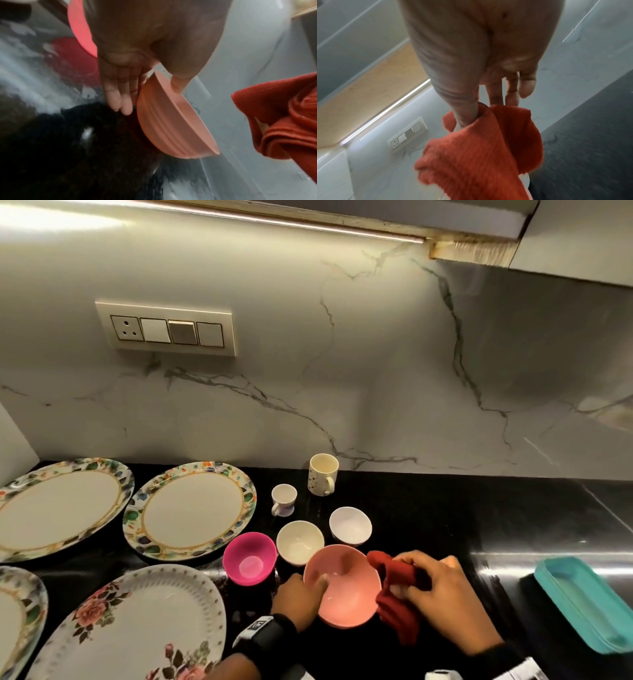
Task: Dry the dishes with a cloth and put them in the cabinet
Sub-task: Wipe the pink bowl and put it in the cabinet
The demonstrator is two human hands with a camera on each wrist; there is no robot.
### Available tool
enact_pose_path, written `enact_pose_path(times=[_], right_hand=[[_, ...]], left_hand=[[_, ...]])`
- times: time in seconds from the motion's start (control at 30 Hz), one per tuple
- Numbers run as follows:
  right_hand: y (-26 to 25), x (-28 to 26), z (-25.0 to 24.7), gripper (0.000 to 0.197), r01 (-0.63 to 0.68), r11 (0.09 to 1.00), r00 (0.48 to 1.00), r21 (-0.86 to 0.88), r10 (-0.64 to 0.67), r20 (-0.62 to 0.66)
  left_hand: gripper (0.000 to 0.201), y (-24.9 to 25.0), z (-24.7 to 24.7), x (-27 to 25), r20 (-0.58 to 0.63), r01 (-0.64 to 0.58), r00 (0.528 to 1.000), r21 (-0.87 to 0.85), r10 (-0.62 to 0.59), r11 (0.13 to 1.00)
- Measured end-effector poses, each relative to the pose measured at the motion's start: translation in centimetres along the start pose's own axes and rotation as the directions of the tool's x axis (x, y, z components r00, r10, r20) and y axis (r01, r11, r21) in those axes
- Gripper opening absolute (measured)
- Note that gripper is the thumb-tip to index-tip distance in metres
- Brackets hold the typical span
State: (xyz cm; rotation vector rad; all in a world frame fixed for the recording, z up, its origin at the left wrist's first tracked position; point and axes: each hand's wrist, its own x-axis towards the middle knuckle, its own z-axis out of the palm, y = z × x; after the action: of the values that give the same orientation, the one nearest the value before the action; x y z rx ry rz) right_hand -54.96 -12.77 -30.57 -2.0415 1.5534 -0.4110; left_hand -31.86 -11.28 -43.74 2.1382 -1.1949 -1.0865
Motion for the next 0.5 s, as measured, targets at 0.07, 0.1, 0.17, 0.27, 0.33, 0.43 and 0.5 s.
enact_pose_path(times=[0.07, 0.1, 0.17, 0.27, 0.33, 0.43, 0.5], right_hand=[[0.5, 0.3, 0.5, 0.038, -0.031, 0.999, 0.999, 0.018, 0.031, -0.015], [0.6, 0.5, 0.9, 0.037, -0.026, 0.999, 0.999, 0.027, 0.027, -0.023], [0.6, 0.9, 2.0, 0.036, -0.011, 0.998, 0.999, 0.06, 0.014, -0.049], [-0.1, 1.8, 3.7, 0.039, -0.02, 0.999, 0.995, 0.05, 0.025, -0.1], [-0.8, 2.8, 4.9, 0.045, -0.013, 1.0, 0.995, -0.019, 0.011, -0.098], [-2.5, 4.1, 6.7, 0.053, 0.002, 0.984, 0.998, -0.176, -0.013, -0.064], [-3.5, 4.6, 7.6, 0.053, -0.006, 0.973, 0.998, -0.229, -0.01, -0.066]], left_hand=[[0.051, 0.2, 0.9, 0.3, 0.015, 0.081, 0.997, -0.09, -0.08, 0.993], [0.046, 0.1, 1.4, 0.5, 0.021, 0.112, 0.994, -0.122, -0.11, 0.986], [0.036, 0.3, 1.3, 0.1, 0.012, 0.125, 0.992, -0.188, -0.125, 0.974], [0.025, 1.7, 0.8, -0.9, -0.004, 0.107, 0.993, -0.332, -0.115, 0.937], [0.025, 2.9, 0.3, -1.6, -0.026, 0.053, 0.997, -0.436, -0.071, 0.898], [0.027, 4.3, -0.6, -2.9, -0.076, -0.1, 0.995, -0.563, 0.069, 0.821], [0.033, 5.1, -1.2, -3.9, -0.091, -0.212, 0.976, -0.567, 0.195, 0.796]])
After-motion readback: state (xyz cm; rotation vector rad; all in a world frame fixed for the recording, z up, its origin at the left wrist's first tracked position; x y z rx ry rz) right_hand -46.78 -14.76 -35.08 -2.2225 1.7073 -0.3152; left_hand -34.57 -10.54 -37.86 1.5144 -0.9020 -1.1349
